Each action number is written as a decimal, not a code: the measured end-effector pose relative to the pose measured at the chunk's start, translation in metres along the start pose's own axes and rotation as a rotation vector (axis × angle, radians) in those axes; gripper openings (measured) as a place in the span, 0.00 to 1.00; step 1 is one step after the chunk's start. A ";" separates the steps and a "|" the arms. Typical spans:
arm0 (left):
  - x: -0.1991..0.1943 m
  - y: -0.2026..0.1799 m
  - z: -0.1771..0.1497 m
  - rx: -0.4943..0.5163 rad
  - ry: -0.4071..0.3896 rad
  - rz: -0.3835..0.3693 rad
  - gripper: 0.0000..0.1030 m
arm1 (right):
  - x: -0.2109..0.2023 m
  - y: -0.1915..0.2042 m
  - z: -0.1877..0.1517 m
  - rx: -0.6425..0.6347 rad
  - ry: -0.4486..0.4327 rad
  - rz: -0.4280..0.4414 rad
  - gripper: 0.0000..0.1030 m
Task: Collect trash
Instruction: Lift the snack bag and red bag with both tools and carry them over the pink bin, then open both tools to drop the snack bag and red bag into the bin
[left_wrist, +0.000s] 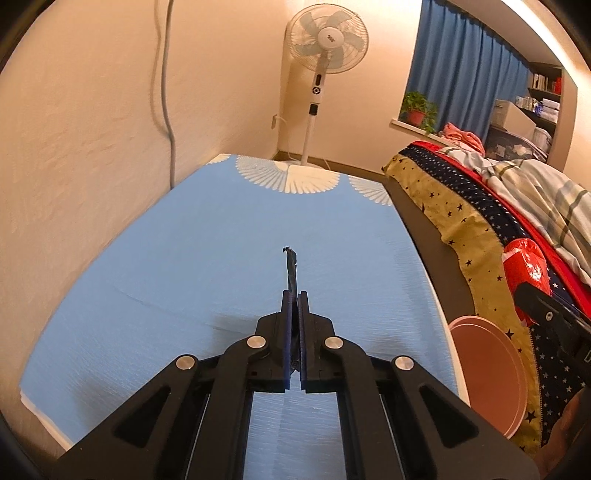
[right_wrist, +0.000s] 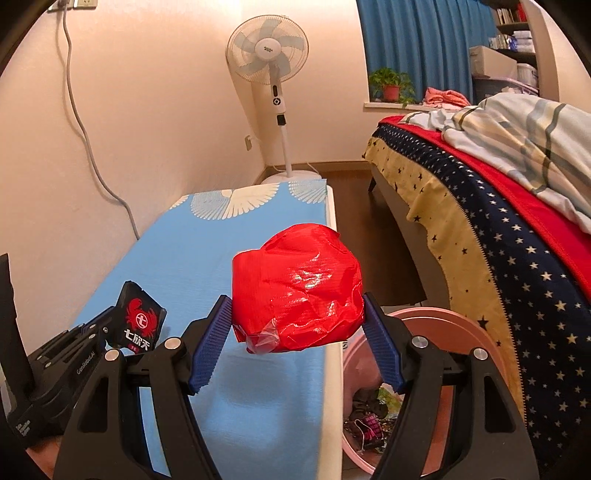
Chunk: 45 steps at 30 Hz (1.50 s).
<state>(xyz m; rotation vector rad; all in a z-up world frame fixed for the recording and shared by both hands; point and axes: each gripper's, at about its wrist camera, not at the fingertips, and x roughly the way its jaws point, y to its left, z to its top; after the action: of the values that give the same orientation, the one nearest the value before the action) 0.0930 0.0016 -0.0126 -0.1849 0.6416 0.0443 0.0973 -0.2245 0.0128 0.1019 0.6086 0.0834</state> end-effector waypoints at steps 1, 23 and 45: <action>-0.001 -0.002 0.000 0.005 -0.003 -0.004 0.03 | -0.002 -0.001 0.000 0.000 -0.002 -0.002 0.68; -0.003 -0.051 -0.008 0.055 -0.007 -0.206 0.02 | -0.015 -0.069 -0.014 0.135 0.026 -0.161 0.68; 0.050 -0.180 -0.031 0.289 0.103 -0.564 0.02 | 0.019 -0.131 -0.063 0.248 0.124 -0.385 0.68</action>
<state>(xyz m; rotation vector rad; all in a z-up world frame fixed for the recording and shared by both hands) 0.1326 -0.1813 -0.0387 -0.0835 0.6717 -0.6007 0.0828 -0.3481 -0.0647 0.2186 0.7510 -0.3615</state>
